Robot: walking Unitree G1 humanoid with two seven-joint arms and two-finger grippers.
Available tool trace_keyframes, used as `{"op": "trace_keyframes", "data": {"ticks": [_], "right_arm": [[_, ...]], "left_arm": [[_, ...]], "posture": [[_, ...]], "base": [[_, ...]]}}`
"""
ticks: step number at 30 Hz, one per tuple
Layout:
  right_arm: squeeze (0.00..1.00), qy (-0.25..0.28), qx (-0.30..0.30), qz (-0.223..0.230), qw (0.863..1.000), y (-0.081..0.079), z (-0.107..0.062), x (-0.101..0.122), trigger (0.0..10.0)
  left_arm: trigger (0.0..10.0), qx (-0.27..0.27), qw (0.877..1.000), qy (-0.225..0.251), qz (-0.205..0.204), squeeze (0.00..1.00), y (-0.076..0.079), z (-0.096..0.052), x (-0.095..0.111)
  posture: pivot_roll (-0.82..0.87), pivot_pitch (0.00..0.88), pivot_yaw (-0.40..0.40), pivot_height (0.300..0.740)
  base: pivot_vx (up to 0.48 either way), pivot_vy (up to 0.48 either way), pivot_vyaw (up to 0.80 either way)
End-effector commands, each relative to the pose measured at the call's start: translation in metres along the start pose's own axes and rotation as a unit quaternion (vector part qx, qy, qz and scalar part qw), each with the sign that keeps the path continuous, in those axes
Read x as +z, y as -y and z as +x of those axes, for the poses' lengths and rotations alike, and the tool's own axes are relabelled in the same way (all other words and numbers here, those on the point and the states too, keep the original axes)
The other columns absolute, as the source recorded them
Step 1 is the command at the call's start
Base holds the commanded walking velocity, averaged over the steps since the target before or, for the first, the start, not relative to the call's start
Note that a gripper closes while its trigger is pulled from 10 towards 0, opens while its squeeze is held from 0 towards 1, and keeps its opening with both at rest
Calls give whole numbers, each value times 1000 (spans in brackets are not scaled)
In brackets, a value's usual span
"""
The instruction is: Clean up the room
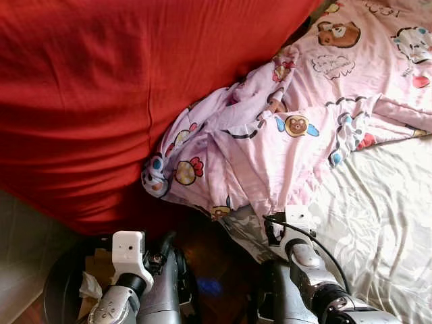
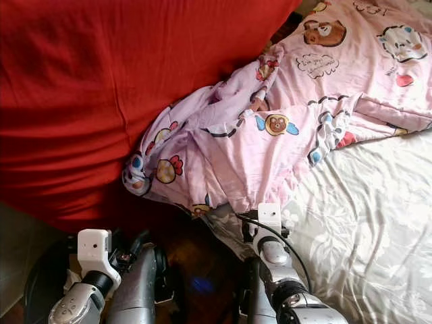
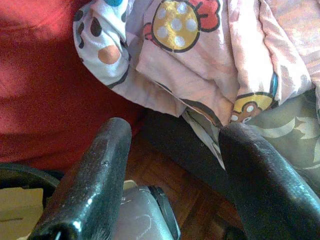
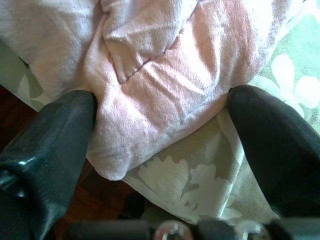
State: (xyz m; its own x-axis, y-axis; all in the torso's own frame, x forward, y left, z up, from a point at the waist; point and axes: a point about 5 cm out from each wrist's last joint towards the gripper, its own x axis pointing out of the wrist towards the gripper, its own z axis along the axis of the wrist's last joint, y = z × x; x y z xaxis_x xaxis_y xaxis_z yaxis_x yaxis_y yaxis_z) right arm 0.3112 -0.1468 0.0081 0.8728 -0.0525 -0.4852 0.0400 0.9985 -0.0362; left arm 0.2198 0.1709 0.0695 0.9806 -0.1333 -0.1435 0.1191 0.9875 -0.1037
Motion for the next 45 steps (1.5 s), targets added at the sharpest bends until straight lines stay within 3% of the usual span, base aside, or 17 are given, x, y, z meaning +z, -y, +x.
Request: {"op": "trace_keyframes", "data": {"ticks": [1,5,14,15,16,29,45], "right_arm": [[0,-24,7,7,1000,-3,-3,-12,10000],[0,-17,37,6,999,-12,-3,-9,10000],[0,-20,45,5,999,-13,-3,-11,10000],[0,-18,47,6,999,-13,-3,-11,6510],[0,-15,51,8,999,-13,-3,-11,0],[0,-9,50,-20,998,-9,-3,-10,0],[0,-3,63,-18,998,-10,-6,-14,0]], "left_arm": [[10000,-1,1000,-14,-2,0,1,-5,-5],[10000,0,1000,-17,-2,0,1,-7,-5],[10000,2,1000,-21,-3,0,4,-12,-5],[10000,2,1000,-22,-4,0,5,-13,-6],[10000,3,1000,-22,-4,0,5,-13,-6],[10000,4,1000,-23,-20,0,16,-12,-10],[10000,2,999,-27,-26,0,23,-15,-14]], "posture": [[148,351,-35,613],[146,358,-40,613],[147,377,-46,613],[145,381,-47,613],[145,383,-48,613],[120,400,-68,613],[112,411,-79,613]], "base": [[0,0,0],[0,0,0],[0,0,0],[0,0,0],[0,0,0],[0,0,0],[0,0,0]]}}
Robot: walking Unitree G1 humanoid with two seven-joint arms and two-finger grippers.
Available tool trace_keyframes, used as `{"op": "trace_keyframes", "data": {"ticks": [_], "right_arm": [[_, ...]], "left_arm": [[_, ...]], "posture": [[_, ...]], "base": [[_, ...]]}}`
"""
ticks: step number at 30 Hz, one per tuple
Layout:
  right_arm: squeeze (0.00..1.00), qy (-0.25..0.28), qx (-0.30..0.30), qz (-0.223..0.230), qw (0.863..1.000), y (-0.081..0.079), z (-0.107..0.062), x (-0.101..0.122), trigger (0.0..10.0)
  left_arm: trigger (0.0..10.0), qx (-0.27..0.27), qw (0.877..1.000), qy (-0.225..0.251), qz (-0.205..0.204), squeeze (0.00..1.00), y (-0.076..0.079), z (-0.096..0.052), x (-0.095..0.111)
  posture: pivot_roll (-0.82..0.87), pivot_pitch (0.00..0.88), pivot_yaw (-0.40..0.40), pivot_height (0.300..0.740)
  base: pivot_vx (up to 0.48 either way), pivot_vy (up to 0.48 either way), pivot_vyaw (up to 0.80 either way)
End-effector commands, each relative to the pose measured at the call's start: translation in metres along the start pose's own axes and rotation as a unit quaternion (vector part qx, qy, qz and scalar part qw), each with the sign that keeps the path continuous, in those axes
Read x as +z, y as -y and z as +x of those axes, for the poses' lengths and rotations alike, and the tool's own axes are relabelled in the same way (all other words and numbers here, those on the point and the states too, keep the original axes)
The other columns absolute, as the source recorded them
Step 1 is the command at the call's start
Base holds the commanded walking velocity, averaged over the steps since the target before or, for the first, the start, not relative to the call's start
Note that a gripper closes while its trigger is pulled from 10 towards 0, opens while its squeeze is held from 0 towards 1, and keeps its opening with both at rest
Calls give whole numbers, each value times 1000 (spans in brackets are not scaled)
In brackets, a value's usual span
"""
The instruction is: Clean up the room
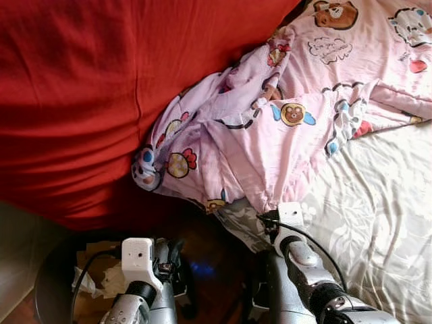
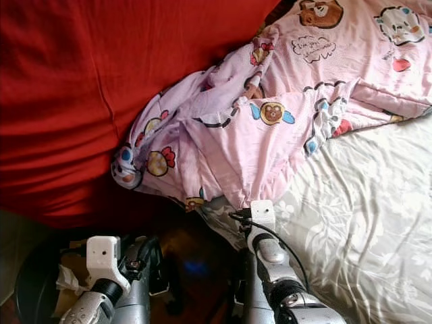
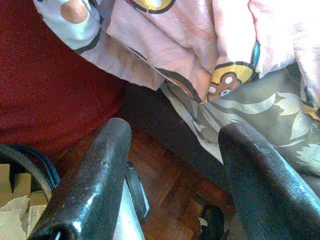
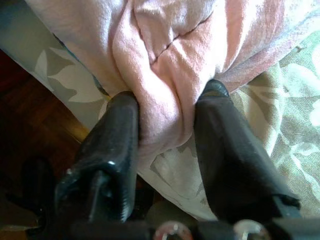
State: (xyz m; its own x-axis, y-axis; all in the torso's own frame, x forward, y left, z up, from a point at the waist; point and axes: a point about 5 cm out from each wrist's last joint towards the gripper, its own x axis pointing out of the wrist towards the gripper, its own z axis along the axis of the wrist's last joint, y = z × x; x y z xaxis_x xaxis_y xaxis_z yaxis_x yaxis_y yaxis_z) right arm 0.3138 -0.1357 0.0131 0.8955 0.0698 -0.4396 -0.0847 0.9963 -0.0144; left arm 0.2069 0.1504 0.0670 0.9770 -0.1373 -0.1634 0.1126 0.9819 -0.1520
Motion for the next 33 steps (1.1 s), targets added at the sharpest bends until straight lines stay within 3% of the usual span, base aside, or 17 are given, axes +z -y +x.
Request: {"op": "trace_keyframes", "data": {"ticks": [1,16,22,27,33], "right_arm": [[0,-31,3,4,1000,-1,-6,-21,0],[0,-29,0,14,999,3,-11,-29,0],[0,-3,3,26,1000,7,-11,-23,0],[0,22,-19,70,997,23,-14,-22,0],[0,34,-26,69,997,31,-19,-27,0]], "left_arm": [[10000,4,1000,-17,-1,0,2,-6,-8],[10000,4,1000,-22,-2,0,1,-6,-11],[10000,4,1000,-14,1,0,-3,5,-9],[10000,27,999,-21,16,0,-18,23,-16],[10000,68,997,-27,29,0,-35,31,-20]], "posture": [[112,411,-79,613],[103,405,-77,613],[98,360,-79,613],[71,272,-86,613],[59,178,-82,613]], "base": [[0,0,0],[0,0,0],[0,0,0],[0,0,0],[0,0,0]]}}
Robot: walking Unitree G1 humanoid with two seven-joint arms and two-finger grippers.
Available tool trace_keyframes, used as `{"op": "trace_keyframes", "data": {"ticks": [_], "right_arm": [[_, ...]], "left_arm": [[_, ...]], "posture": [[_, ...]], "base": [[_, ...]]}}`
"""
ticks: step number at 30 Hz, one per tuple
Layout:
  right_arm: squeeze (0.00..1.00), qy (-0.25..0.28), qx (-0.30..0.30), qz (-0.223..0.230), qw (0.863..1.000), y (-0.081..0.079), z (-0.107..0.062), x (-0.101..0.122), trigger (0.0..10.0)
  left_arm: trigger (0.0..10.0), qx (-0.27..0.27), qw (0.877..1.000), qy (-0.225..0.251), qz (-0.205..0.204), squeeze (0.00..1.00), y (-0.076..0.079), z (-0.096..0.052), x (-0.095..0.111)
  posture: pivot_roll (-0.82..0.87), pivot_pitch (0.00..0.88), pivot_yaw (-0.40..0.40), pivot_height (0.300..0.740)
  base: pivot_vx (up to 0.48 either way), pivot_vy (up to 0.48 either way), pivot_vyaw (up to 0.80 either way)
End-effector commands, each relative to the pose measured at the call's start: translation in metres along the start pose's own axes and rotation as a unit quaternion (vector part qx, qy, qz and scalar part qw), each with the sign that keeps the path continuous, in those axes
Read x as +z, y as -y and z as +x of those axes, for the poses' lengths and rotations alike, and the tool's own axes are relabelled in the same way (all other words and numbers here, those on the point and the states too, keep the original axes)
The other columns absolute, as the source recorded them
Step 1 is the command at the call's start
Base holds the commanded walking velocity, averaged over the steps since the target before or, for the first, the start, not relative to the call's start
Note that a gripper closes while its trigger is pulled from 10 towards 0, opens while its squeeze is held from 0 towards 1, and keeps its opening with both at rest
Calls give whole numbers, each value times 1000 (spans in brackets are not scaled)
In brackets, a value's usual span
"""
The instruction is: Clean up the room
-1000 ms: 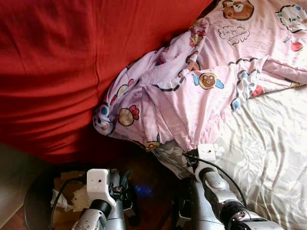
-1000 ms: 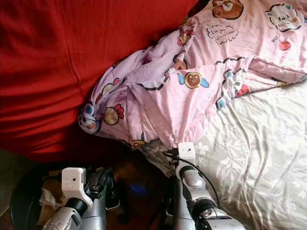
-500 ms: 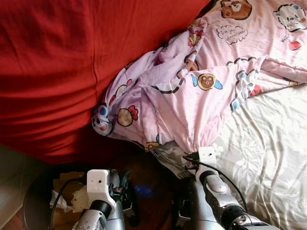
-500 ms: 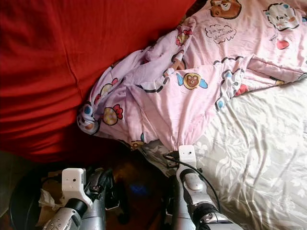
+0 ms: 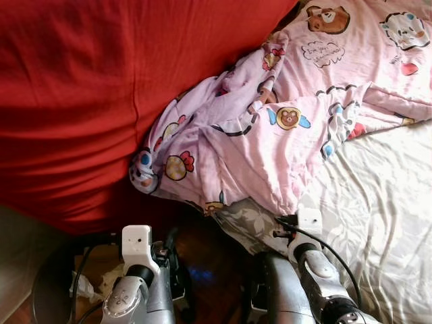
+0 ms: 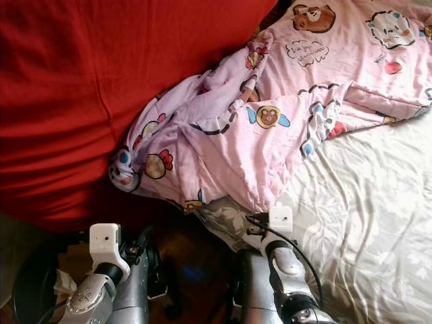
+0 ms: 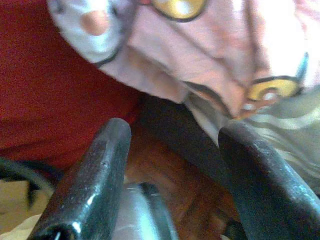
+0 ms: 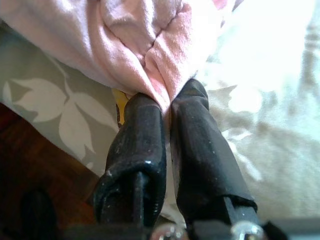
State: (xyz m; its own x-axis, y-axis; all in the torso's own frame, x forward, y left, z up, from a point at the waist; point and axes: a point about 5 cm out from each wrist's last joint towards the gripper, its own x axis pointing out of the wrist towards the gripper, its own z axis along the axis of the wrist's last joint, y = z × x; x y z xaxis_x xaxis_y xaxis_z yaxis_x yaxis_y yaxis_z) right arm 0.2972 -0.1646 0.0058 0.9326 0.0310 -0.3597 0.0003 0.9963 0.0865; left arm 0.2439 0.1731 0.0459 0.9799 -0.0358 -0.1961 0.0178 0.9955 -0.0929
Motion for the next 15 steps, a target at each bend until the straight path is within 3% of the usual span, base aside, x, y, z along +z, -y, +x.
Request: {"op": "trace_keyframes", "data": {"ticks": [1,6,12,13,15], "right_arm": [[0,-9,-8,5,1000,7,-8,-12,0],[0,5,-22,14,1000,13,-12,-15,0],[0,23,-29,27,999,16,-12,-9,0],[0,24,-28,29,999,15,-12,-9,10000],[0,27,-27,31,999,15,-12,-8,10000]], "left_arm": [[10000,29,999,-16,11,0,-11,-1,-10],[10000,83,996,-13,7,0,-33,11,-7],[10000,57,997,-47,6,0,-28,17,-25],[10000,56,997,-55,5,0,-27,17,-30],[10000,56,997,-60,4,0,-27,18,-33]], "posture": [[56,162,-81,613],[40,72,-56,613],[13,10,-25,613],[0,0,-18,613],[0,0,-18,613]], "base": [[0,0,0],[0,0,0],[0,0,0],[0,0,0],[0,0,0]]}}
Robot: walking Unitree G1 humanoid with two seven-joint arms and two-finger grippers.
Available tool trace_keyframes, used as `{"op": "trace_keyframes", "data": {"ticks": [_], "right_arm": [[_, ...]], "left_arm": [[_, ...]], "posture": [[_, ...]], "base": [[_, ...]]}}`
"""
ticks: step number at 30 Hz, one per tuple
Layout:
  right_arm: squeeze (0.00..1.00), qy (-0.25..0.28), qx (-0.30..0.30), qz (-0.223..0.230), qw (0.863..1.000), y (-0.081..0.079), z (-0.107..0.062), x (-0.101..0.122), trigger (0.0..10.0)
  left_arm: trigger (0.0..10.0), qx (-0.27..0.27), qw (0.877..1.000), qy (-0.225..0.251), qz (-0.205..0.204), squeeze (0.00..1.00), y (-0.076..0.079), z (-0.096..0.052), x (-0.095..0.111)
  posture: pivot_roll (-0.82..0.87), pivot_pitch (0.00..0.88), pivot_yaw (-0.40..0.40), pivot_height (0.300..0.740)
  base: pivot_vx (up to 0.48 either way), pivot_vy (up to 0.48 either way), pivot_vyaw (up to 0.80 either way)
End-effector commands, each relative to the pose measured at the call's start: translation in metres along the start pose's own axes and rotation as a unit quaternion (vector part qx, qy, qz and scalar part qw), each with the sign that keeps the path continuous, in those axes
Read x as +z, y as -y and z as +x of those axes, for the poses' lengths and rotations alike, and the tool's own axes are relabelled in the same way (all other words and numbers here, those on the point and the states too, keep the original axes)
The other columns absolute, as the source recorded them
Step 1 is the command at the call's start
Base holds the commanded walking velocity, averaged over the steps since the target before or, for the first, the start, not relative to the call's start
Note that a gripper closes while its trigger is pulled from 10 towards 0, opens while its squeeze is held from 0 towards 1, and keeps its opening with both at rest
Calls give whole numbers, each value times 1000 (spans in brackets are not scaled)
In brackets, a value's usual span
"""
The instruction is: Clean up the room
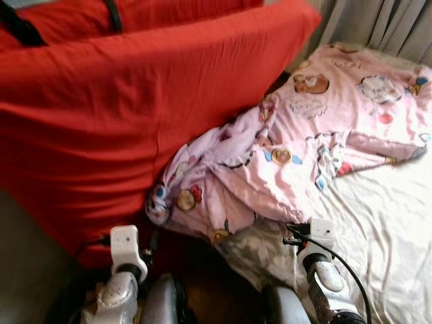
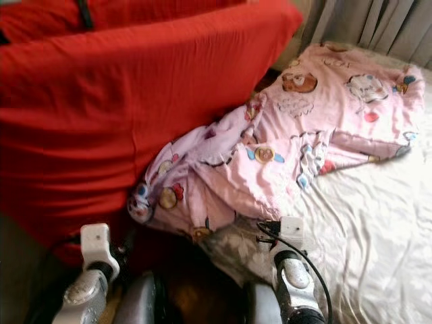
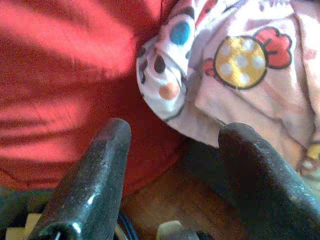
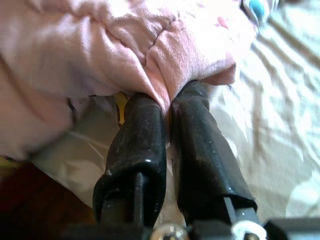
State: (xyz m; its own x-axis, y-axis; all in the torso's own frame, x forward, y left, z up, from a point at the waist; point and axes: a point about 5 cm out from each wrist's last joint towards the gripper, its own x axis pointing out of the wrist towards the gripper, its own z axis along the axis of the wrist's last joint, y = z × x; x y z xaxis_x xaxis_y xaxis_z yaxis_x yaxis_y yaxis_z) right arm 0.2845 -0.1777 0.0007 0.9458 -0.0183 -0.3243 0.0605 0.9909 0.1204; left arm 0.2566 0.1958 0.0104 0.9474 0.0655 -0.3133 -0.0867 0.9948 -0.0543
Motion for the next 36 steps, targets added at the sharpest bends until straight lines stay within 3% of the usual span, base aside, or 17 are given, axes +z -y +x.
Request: {"op": "trace_keyframes", "data": {"ticks": [1,4,9,28,36], "right_arm": [[0,14,-3,12,1000,1,-2,1,10000],[0,22,-4,17,1000,2,-2,3,10000],[0,17,-11,21,1000,2,-1,3,10000],[0,19,-17,18,1000,-1,0,4,10000],[0,19,-15,12,1000,-2,1,5,10000]], "left_arm": [[10000,2,1000,-13,-11,0,2,2,-9],[10000,2,1000,-19,-20,0,4,4,-12],[10000,-16,999,-48,4,0,7,5,-24],[10000,-11,995,-103,6,0,-1,0,-48],[10000,-5,993,-115,3,0,-2,-3,-55]], "posture": [[-6,0,-16,613],[-7,0,-15,613],[-9,0,-5,643],[6,0,8,738],[17,0,-2,740]], "base": [[0,0,0],[0,0,0],[0,0,0],[0,0,0],[0,0,0]]}}
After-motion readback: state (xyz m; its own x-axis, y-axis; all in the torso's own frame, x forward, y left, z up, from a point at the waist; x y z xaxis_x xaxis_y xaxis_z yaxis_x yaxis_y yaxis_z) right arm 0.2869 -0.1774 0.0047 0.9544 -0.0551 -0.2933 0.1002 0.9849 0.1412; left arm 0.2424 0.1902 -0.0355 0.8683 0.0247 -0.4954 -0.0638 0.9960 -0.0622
